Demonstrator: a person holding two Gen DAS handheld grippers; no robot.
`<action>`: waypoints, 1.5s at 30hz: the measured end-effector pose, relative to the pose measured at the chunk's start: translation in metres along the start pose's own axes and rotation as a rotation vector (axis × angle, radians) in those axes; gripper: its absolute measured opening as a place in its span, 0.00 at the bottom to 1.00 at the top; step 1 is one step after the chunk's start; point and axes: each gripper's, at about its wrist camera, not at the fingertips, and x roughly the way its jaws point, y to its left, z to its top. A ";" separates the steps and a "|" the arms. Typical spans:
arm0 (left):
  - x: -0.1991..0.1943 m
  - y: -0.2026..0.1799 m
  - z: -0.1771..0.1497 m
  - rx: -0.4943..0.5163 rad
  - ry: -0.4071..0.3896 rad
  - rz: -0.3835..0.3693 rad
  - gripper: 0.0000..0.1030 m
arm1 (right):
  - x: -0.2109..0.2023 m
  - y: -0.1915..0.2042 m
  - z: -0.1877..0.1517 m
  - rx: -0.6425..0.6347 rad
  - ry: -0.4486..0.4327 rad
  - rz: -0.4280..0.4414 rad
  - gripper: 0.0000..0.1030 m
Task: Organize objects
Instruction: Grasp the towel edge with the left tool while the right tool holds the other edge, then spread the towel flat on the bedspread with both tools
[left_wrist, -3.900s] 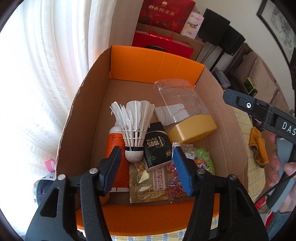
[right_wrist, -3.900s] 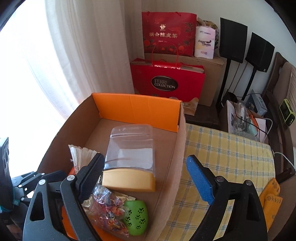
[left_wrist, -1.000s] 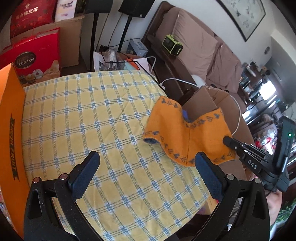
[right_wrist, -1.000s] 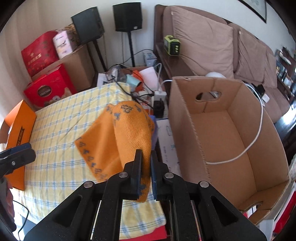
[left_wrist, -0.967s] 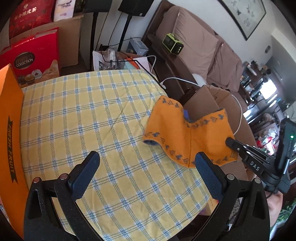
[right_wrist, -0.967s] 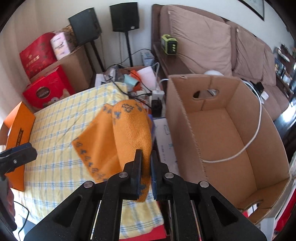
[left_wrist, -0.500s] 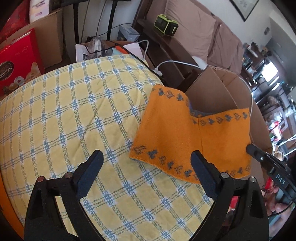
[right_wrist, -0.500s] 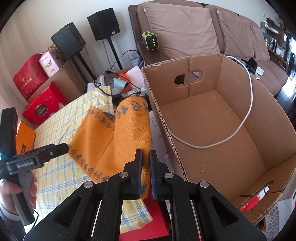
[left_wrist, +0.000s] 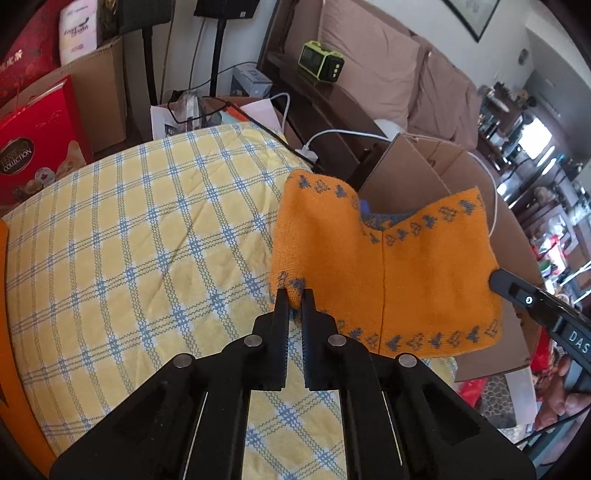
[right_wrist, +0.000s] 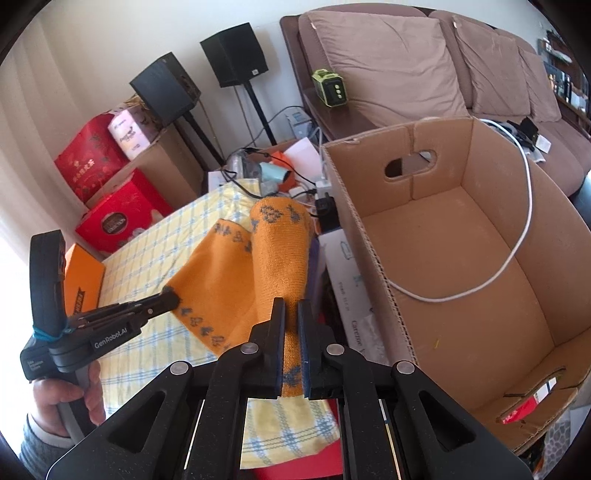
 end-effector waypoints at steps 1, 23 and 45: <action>-0.009 0.002 -0.002 -0.006 -0.015 0.000 0.05 | -0.002 0.004 0.001 -0.007 -0.005 0.008 0.05; -0.076 0.075 -0.081 -0.087 -0.029 0.191 0.16 | 0.029 0.077 -0.023 -0.131 0.058 0.005 0.05; -0.047 0.056 -0.030 -0.072 -0.009 0.100 0.50 | 0.045 0.066 -0.009 -0.136 0.087 0.006 0.36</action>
